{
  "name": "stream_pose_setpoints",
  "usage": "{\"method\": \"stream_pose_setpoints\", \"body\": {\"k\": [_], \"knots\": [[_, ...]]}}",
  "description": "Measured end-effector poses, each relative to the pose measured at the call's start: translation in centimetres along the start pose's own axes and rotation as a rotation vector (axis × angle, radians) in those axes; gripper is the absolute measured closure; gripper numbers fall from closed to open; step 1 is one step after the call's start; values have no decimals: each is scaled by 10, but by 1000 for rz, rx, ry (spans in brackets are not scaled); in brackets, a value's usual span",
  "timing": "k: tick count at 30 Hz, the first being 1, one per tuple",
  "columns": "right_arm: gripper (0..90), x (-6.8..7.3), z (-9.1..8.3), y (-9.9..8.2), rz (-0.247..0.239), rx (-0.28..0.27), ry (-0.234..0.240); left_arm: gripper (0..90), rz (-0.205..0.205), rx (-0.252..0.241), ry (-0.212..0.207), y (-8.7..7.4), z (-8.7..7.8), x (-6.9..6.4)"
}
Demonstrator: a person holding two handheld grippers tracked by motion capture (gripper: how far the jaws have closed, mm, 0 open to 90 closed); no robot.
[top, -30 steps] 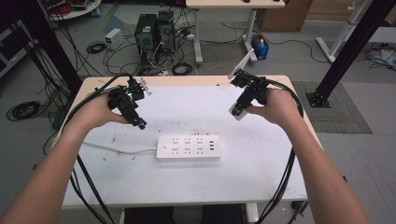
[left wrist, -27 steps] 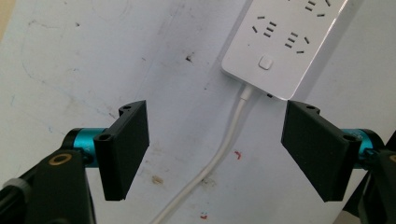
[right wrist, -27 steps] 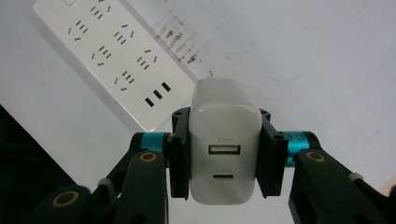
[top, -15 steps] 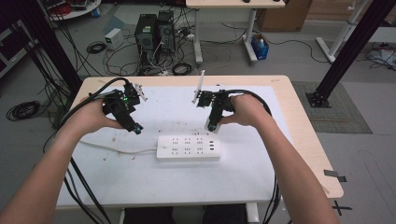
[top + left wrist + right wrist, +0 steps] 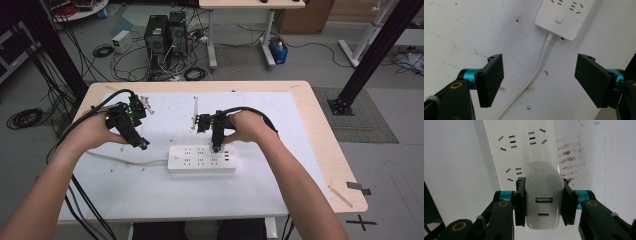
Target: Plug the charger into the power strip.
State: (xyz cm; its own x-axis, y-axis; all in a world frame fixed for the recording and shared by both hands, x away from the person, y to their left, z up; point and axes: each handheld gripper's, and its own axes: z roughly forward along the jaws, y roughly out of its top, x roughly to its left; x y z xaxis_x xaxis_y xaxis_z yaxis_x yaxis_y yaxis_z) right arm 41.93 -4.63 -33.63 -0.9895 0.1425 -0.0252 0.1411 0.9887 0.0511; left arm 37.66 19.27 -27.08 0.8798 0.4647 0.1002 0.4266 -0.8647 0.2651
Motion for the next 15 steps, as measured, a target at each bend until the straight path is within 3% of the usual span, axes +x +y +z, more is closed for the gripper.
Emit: {"method": "stream_pose_setpoints", "body": {"k": [3, 4, 7, 15], "knots": [[623, -1, 4, 3, -14, 0, -3, 236, 12, 6, -1, -3, 0, 2], [623, -1, 5, 4, -16, 0, 17, 236, 10, 6, -5, -3, 1, 2], [623, -2, 9, 7, -38, 5, 14, 236, -9, -4, -4, -5, 3, 2], [625, 1, 12, 9, -90, 31, 3, 236, 10, 10, -8, -4, 5, 1]]}}
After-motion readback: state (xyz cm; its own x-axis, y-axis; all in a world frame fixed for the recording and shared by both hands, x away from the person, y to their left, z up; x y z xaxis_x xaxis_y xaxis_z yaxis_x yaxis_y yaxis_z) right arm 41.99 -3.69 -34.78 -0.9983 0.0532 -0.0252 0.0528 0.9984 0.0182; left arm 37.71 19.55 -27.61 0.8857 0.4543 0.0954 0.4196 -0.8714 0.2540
